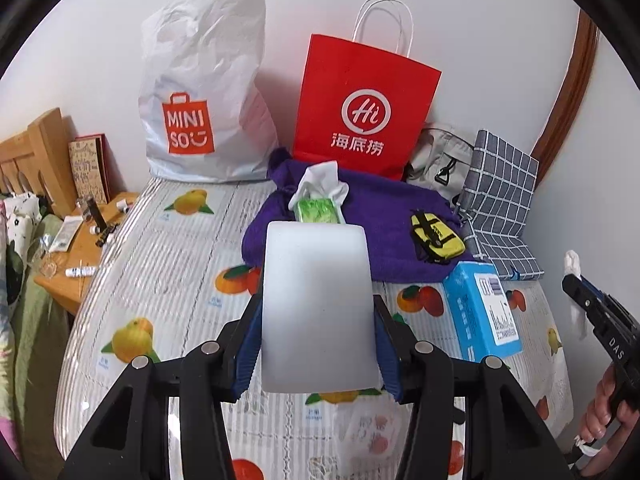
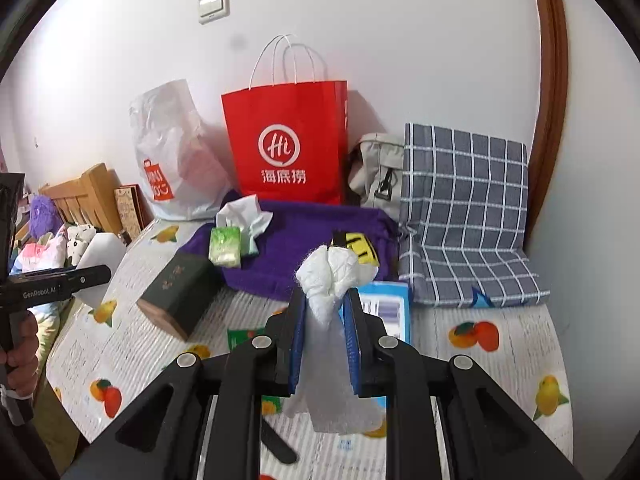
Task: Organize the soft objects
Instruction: 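Carry the sponge block with the left tool while the right tool carries the cloth toward the towel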
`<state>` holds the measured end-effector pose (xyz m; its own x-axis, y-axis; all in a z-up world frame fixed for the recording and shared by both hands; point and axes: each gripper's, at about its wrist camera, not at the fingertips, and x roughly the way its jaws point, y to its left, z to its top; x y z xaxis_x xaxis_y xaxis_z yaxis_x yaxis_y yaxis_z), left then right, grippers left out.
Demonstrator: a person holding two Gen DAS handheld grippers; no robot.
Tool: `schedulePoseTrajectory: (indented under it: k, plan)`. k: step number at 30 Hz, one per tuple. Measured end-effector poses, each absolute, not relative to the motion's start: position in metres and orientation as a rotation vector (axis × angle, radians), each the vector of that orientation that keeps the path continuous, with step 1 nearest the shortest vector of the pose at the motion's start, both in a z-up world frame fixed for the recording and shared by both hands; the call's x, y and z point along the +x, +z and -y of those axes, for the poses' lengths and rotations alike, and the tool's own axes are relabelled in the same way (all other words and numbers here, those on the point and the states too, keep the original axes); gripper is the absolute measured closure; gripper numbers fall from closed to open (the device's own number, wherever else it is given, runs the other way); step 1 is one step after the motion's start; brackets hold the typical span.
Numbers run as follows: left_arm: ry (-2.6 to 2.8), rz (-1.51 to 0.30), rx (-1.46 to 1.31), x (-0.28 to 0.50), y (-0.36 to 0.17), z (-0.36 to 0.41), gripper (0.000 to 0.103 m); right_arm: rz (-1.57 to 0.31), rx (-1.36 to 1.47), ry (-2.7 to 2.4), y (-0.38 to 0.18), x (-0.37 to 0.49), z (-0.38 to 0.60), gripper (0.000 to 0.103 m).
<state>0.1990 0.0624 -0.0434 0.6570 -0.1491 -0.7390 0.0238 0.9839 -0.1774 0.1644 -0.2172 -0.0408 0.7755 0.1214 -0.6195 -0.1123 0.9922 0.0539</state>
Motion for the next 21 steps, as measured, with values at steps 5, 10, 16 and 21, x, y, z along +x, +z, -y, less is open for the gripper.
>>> schedulePoseTrajectory:
  k: [5, 10, 16, 21]
  plan:
    - [-0.095, -0.842, -0.153, 0.210, -0.039, -0.059, 0.054, -0.673, 0.032, 0.138, -0.038, 0.182, 0.219, 0.084]
    - [-0.107, -0.837, -0.181, 0.224, -0.035, -0.057, 0.054, -0.686, 0.040, 0.128, -0.038, 0.199, 0.223, 0.084]
    - [-0.111, -0.826, -0.170, 0.236, -0.031, -0.049, 0.054, -0.687, 0.050, 0.125, -0.037, 0.215, 0.229, 0.084]
    - [-0.113, -0.802, -0.158, 0.243, -0.021, -0.045, 0.053, -0.682, 0.061, 0.126, -0.031, 0.229, 0.232, 0.084]
